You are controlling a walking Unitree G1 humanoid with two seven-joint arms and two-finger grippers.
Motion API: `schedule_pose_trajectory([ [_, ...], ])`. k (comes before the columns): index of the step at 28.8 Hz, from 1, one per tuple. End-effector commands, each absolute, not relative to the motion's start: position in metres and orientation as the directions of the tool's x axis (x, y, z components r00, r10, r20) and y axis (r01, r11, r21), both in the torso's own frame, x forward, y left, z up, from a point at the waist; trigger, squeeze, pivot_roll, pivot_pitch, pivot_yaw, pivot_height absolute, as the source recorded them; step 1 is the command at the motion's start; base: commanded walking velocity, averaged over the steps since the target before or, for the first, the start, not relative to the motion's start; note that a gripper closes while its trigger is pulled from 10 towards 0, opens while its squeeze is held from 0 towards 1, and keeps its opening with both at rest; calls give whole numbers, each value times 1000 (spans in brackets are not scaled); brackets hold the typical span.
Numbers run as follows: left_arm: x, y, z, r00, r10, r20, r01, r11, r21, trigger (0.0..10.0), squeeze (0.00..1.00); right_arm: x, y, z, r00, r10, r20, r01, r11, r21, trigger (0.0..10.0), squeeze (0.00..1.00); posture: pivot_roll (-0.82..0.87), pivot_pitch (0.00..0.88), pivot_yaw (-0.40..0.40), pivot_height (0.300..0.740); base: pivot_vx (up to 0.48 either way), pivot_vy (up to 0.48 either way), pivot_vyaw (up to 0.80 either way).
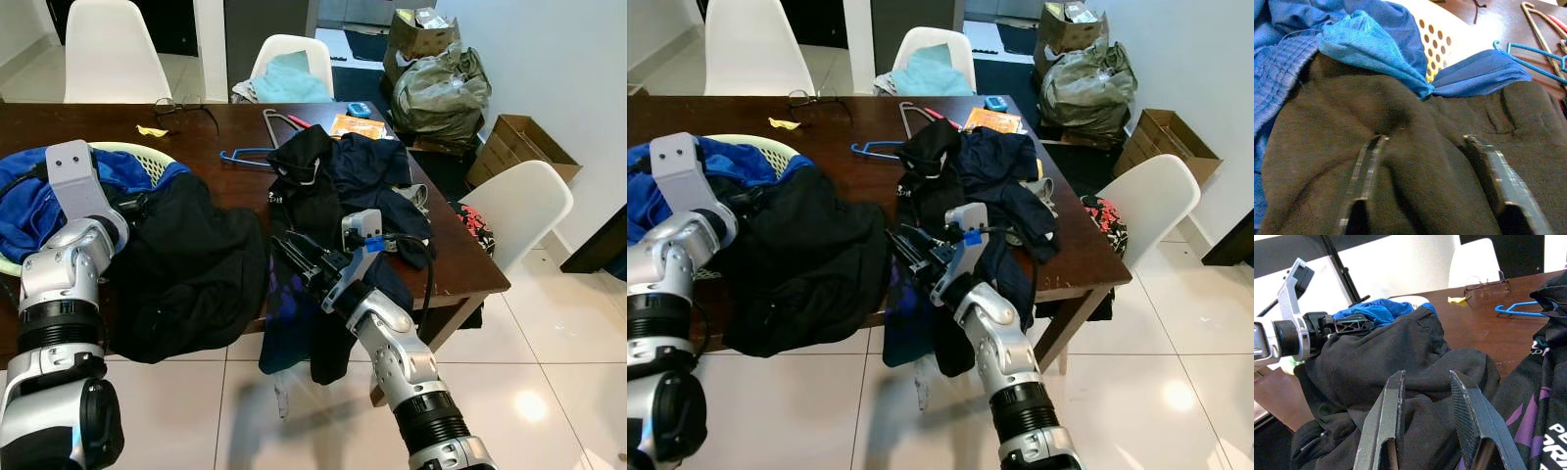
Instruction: Hang hanger
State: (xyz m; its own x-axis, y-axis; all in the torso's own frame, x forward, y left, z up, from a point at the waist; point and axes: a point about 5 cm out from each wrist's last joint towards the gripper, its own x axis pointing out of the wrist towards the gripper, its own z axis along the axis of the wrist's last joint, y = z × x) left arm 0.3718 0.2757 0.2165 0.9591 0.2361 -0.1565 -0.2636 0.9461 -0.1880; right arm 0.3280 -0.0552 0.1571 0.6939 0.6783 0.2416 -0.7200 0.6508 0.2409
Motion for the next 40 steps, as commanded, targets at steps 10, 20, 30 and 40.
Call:
schedule_pose_trajectory([
  [10,371,279,210,952,235,-195,-277,932,-231,0,0,331,-57,158,698,675,240,-716,648,259,10000,0,33,119,-116,740,0,0,0],
  [20,369,252,241,970,234,-67,-243,947,-208,0,0,333,-59,160,714,653,253,-700,660,272,10000,0,40,114,-102,740,0,0,0],
  [30,359,155,307,953,44,300,-8,993,-121,0,0,334,-60,163,729,629,269,-684,671,286,10000,0,39,102,-77,740,0,0,0],
  [40,336,100,348,771,-274,575,257,960,113,0,0,334,-67,160,753,600,271,-658,691,298,10000,0,40,97,-51,740,0,0,0],
])
